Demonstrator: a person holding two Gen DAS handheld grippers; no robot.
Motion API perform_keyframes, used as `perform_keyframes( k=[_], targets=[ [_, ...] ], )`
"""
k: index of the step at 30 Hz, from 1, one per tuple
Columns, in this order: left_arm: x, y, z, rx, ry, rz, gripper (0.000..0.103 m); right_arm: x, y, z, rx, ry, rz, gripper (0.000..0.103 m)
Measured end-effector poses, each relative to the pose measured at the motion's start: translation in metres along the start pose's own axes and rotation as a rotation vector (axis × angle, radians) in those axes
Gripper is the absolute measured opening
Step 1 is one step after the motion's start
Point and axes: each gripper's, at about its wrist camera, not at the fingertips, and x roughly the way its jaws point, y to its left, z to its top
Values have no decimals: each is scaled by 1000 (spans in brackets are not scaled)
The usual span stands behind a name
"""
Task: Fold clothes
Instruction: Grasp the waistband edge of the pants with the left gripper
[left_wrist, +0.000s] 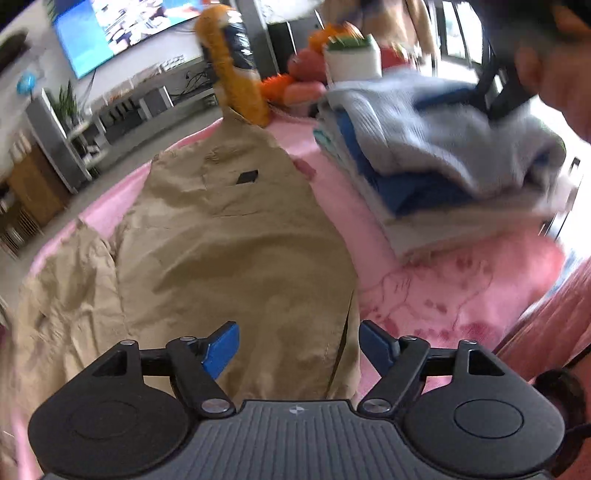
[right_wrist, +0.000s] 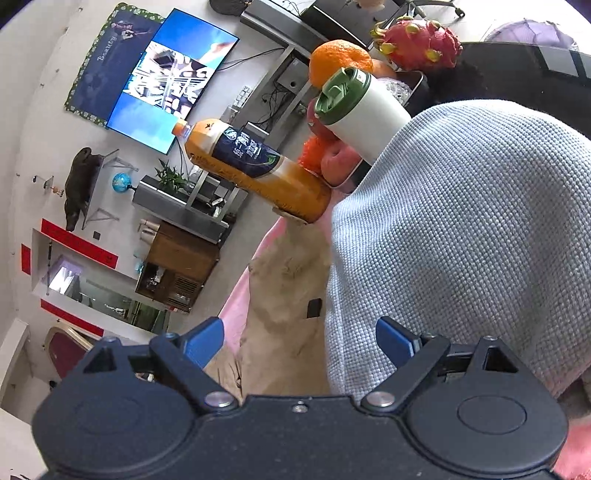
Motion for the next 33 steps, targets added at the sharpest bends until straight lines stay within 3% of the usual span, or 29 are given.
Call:
perform_keyframes(
  k=[7,8,9,11,16,19,22,26,29,31,33],
  targets=[
    [26,-25,5,123,65,76,58,6,2,-2,-7,-4,-4,90],
    [27,-25,5,134,61,80,47,7,2,-2,-9,-5,-5,90],
    [27,-21,6,127,66,76,25,8,3,-2,-10,-6,-5,90],
    [23,-6,8,81,68,59,12,10,4,-3,-15,-7,-4,90],
    [-12,73,21,-123,-11,31,8,14,35,-6,-71,16,65,90],
    [-32,126,26,-248,-47,29,8,18,71,-3,-125,25,139,90],
    [-43,159,23,-333,-74,30,7,34,113,2,-215,28,158,90],
    [-37,170,11,-385,-78,26,6,87,122,8,-235,52,56,90],
    [-27,169,-2,-396,-64,13,6,142,83,-4,-166,110,-39,87],
    [-21,170,-9,-407,-55,1,6,168,72,-5,-135,146,-92,58],
    [-18,173,-13,-421,-53,-12,6,192,63,-5,-116,170,-140,58]
  ],
)
